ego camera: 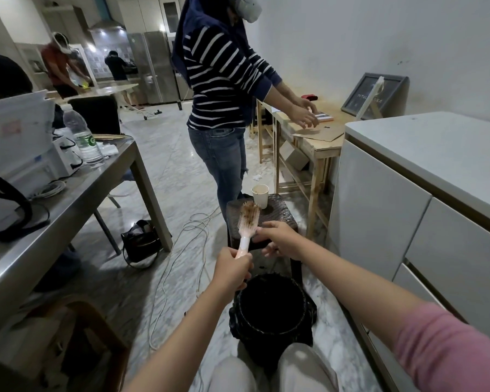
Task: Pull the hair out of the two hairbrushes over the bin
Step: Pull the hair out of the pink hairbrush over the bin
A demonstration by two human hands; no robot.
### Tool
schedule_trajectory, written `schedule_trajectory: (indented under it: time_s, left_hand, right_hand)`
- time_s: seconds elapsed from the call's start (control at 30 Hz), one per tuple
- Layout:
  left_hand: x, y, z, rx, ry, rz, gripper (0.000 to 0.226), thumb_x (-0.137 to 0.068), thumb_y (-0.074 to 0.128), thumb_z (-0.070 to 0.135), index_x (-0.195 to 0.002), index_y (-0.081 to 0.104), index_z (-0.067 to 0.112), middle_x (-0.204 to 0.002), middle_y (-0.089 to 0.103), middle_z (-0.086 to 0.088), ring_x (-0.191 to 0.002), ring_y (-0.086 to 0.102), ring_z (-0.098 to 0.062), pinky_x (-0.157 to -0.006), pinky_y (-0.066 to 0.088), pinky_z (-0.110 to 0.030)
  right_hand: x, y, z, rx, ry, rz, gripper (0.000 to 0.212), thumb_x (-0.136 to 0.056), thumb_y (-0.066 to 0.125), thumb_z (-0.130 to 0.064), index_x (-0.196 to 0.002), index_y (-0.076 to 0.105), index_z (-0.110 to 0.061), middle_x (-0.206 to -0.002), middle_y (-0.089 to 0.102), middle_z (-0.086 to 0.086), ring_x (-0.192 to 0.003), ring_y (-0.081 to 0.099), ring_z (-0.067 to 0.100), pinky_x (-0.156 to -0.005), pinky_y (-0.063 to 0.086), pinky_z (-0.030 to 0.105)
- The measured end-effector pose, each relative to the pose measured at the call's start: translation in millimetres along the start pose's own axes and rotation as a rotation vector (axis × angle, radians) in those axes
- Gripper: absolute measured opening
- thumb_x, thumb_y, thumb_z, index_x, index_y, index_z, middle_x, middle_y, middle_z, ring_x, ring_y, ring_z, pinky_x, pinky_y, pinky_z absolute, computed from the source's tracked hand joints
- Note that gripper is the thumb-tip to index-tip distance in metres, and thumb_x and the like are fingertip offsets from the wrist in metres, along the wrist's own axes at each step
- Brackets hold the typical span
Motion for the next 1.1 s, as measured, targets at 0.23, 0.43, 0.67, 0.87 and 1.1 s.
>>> schedule_trajectory:
  time_s: [0.23, 0.43, 0.67, 0.87, 1.1]
  left_hand:
    - [1.6, -5.8, -2.6, 0.068, -0.054, 0.021, 0.012, -0.092, 0.051, 0.007, -0.083, 0.044, 0.007, -0.07, 0.052, -0.009, -0.051, 0.042, -0.015, -0.04, 0.026, -0.021]
    - [-2.0, -16.8, -16.4, 0.117, -0.135, 0.047, 0.019, -0.093, 0.051, 0.006, -0.074, 0.049, 0.004, -0.064, 0.05, -0.008, -0.046, 0.039, -0.015, -0.036, 0.024, -0.018]
    - [-15.7, -38.9, -36.6, 0.349, -0.272, 0.294, 0.015, -0.083, 0.039, -0.004, -0.093, 0.05, 0.0, -0.06, 0.044, -0.009, -0.045, 0.034, -0.016, -0.034, 0.027, -0.016]
    - [-16.0, -41.9, -42.0, 0.31, -0.28, 0.287, 0.017, -0.083, 0.043, -0.002, -0.099, 0.051, -0.001, -0.064, 0.047, -0.009, -0.045, 0.038, -0.016, -0.038, 0.03, -0.018]
    - [-13.4, -37.5, -37.8, 0.3, -0.251, 0.224, 0.009, -0.086, 0.045, 0.0, -0.092, 0.051, 0.001, -0.063, 0.045, -0.01, -0.044, 0.034, -0.017, -0.034, 0.026, -0.017]
  right_hand:
    - [1.4, -8.5, 2.2, 0.112, -0.107, 0.233, 0.043, -0.096, 0.051, -0.031, -0.057, 0.048, -0.014, -0.052, 0.043, 0.003, -0.043, 0.042, 0.017, -0.046, 0.048, 0.029]
    - [2.7, -24.9, 1.9, 0.125, -0.144, 0.392, 0.044, -0.092, 0.044, -0.016, -0.052, 0.028, -0.019, -0.052, 0.026, 0.001, -0.043, 0.033, 0.019, -0.042, 0.043, 0.028]
    - [5.4, -43.8, 8.4, 0.172, -0.147, 0.541, 0.04, -0.092, 0.04, -0.018, -0.053, 0.033, -0.015, -0.054, 0.036, 0.007, -0.043, 0.044, 0.022, -0.045, 0.038, 0.024]
    - [-0.6, -31.4, 7.5, 0.272, -0.136, 0.372, 0.042, -0.098, 0.043, -0.032, -0.058, 0.037, -0.017, -0.06, 0.045, 0.007, -0.055, 0.064, 0.018, -0.067, 0.053, 0.042]
    - [-0.3, -17.1, -14.2, 0.462, -0.214, 0.289, 0.036, -0.098, 0.045, -0.032, -0.067, 0.049, -0.014, -0.077, 0.061, 0.009, -0.064, 0.068, 0.018, -0.062, 0.055, 0.04]
Point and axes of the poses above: each hand's wrist, its own x-axis away from the middle knuckle, its own y-axis out of the palm, z = x × y, the point moved 3 cm from there along -x, towards the middle knuckle
